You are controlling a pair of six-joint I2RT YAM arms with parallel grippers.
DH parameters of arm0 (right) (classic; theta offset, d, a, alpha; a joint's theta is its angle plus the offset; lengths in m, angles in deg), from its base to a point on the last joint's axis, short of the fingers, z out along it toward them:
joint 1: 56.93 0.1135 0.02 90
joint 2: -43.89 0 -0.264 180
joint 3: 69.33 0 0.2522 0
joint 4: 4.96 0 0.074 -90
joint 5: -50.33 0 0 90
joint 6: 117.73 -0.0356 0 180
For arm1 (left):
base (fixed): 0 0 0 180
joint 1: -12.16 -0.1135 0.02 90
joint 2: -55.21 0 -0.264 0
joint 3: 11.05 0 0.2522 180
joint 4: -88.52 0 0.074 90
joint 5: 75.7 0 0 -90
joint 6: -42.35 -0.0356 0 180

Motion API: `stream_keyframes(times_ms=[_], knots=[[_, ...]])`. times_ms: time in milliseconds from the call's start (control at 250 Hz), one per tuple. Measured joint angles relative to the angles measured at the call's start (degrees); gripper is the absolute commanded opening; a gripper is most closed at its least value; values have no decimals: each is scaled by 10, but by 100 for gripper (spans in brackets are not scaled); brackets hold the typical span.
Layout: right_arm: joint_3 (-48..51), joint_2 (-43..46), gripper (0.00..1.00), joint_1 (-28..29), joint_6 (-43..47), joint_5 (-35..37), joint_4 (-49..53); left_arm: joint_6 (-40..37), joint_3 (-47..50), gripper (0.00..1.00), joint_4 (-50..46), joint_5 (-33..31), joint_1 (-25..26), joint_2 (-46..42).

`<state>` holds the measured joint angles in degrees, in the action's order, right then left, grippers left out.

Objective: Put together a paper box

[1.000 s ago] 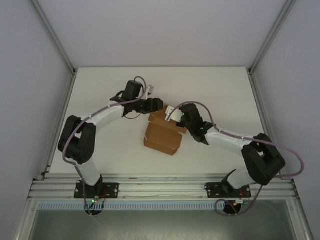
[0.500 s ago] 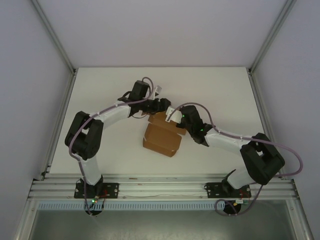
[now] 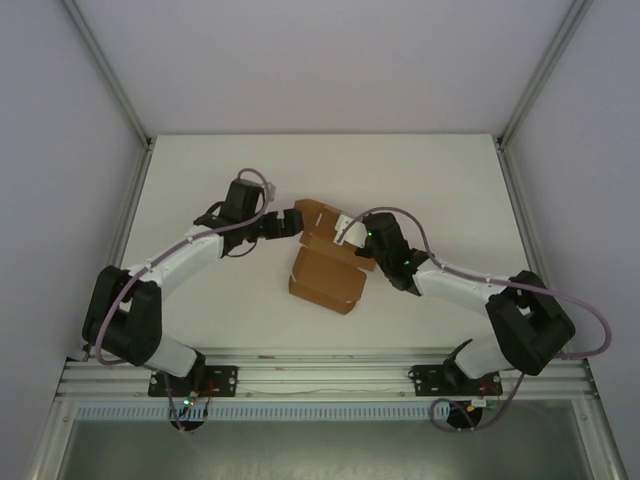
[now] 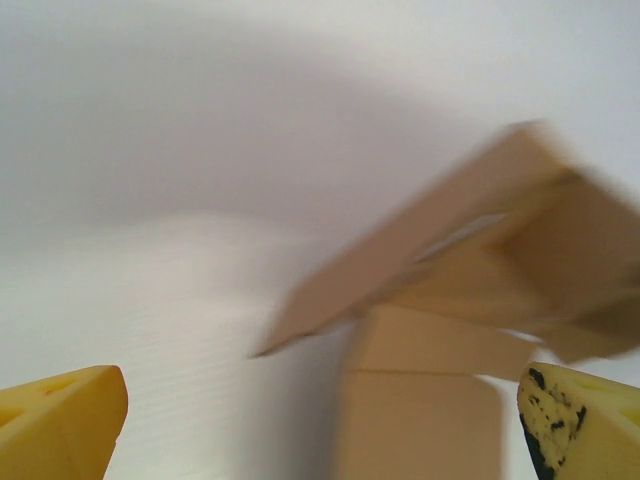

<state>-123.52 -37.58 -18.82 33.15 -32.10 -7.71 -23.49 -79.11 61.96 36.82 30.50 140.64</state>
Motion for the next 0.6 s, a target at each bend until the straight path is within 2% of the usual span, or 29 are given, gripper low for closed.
stream_keyframes(times_ms=[84, 360, 600], knots=[[0, 0, 0, 0, -6, 0, 7, -10, 29, 100, -1, -24, -9, 13], [0, 0, 0, 0, -26, -11, 22, -18, 49, 98, 55, -33, -7, 64], [0, 1, 0, 0, -44, -27, 21, -32, 49, 96, 110, 4, 21, 92]])
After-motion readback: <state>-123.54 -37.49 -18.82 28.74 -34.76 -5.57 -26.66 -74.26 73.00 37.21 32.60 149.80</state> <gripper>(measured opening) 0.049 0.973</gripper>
